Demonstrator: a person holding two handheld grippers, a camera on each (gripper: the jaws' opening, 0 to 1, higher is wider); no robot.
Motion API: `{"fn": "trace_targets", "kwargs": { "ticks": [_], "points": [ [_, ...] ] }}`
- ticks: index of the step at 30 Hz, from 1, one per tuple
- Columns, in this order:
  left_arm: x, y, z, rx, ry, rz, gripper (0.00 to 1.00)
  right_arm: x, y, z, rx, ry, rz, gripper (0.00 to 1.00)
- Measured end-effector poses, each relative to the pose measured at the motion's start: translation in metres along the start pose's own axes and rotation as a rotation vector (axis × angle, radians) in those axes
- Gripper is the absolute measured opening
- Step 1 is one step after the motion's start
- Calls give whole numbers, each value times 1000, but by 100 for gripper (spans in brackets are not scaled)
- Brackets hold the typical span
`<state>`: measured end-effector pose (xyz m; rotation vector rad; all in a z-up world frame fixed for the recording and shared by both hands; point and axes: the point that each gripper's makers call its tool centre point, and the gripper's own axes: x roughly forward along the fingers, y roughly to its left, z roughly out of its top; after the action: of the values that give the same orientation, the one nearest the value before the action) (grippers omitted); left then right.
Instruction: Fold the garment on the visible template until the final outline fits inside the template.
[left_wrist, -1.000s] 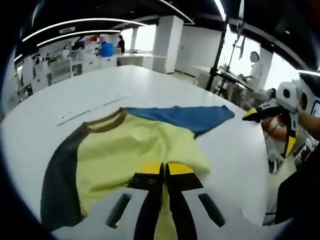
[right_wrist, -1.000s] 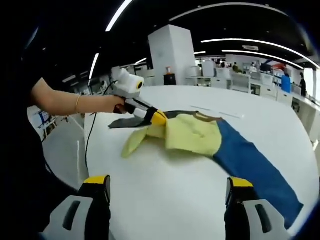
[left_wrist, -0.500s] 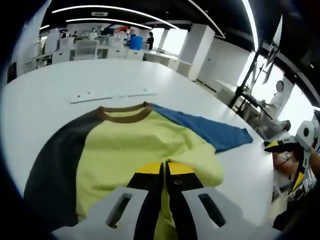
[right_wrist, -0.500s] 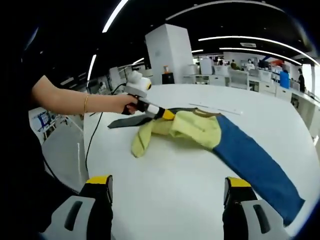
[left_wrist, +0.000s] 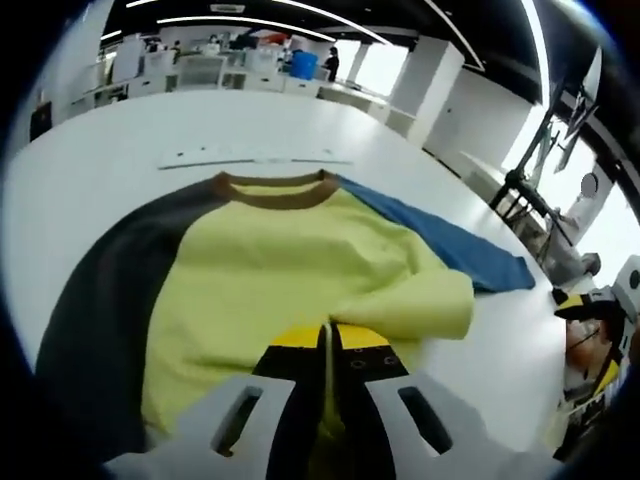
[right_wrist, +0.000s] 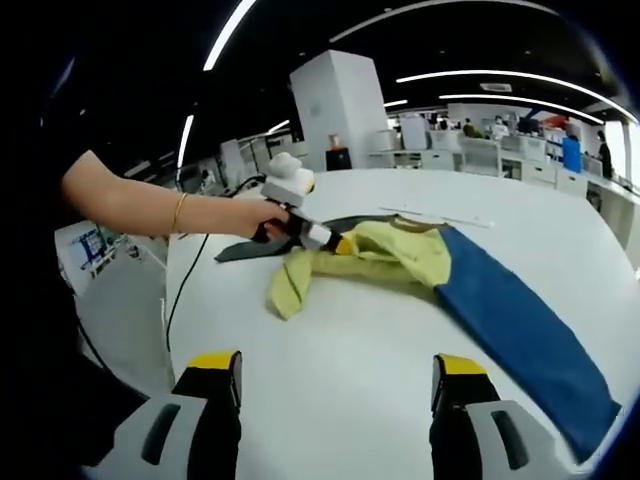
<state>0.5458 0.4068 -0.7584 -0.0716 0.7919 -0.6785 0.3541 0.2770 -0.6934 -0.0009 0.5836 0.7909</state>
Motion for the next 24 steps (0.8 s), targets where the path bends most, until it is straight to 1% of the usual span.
{"fn": "trace_targets", "kwargs": {
  "ticks": [3,4,5,7,10,12,17,19,24],
  "points": [
    [2,1,1,9,-2,3,0,12,-3,3,-18,2,5,67],
    [2,1,1,21,-2,3,0,19,-5,7,-33,-3,7,65],
    [2,1,2,28,-1,5,0,21,-5,8,-35,-4,7,63],
    [3,1,2,39,-2,5,0,32,-7,14,-57,-12,17,59],
    [3,3,3,24,-5,7,0,47,-8,20,-54,-16,35,53],
    [4,3,3,22,-8,8,0,57,-11,22,-50,-19,43,54],
    [4,2,4,37,-5,8,0,79,-19,20,-48,3,55,57],
    [4,2,3,38,-5,7,0,84,-23,19,-48,10,49,59],
    [4,2,3,57,-5,8,0,100,-30,18,-33,17,58,60]
  ]
}}
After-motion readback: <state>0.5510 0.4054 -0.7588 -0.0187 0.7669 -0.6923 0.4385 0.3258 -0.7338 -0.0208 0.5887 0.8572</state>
